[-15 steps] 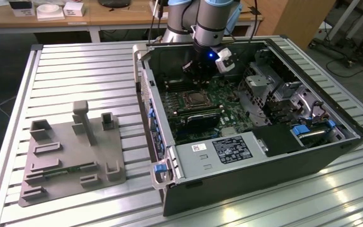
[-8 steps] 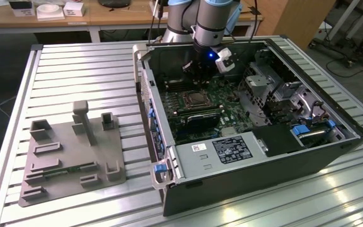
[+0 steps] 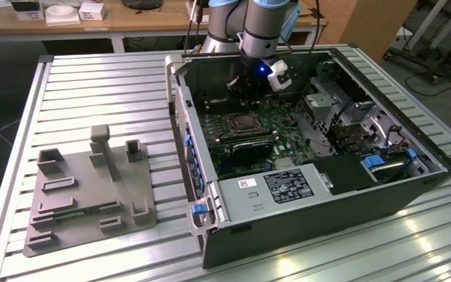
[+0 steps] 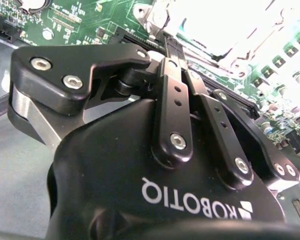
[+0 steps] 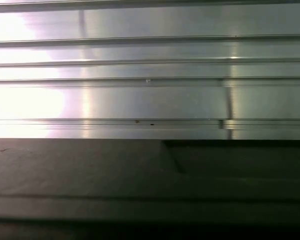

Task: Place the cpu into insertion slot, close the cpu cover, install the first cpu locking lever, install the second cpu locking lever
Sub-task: 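Install the first cpu locking lever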

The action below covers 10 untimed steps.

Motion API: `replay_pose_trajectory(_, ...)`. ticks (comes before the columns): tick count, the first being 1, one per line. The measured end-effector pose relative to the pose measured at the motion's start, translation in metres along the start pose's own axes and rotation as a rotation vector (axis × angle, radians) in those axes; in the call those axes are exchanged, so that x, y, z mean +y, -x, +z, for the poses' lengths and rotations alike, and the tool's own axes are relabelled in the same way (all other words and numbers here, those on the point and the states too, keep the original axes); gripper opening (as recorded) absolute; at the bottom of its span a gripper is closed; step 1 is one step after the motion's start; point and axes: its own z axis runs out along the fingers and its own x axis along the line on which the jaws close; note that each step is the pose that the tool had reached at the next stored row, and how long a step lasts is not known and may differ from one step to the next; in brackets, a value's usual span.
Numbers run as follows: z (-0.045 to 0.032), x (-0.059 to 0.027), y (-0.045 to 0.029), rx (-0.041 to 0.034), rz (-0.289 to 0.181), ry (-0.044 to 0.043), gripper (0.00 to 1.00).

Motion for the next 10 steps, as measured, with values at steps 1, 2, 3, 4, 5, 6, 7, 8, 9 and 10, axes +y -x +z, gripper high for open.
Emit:
replay_pose_trajectory(1, 0.0, 0.0, 0.0, 0.0, 0.0, 0.0, 0.1)
replay_pose_trajectory(2, 0.0, 0.0001, 0.0, -0.0002, 0.0, 0.0003, 0.1)
replay_pose_trajectory(3, -0.0005, 0.0, 0.0, -0.0001, 0.0, 0.0002, 0.1)
replay_pose_trajectory(4, -0.001, 0.0001, 0.0, -0.0002, 0.0, 0.0002, 0.1)
replay_pose_trajectory(5, -0.0015, 0.0001, 0.0, -0.0002, 0.0, 0.0003, 0.1)
replay_pose_trajectory(6, -0.0019, 0.0001, 0.0001, -0.0002, 0.0, 0.0004, 0.1)
replay_pose_trajectory(7, -0.0019, 0.0001, 0.0001, -0.0003, 0.0, 0.0005, 0.1)
replay_pose_trajectory(8, -0.0019, 0.0001, 0.0001, -0.0003, 0.0, 0.0007, 0.1)
replay_pose_trajectory(9, -0.0019, 0.0001, 0.0001, -0.0003, 0.0, 0.0005, 0.1)
replay_pose_trajectory(10, -0.002, 0.0001, 0.0, -0.0002, 0.0, 0.0003, 0.1)
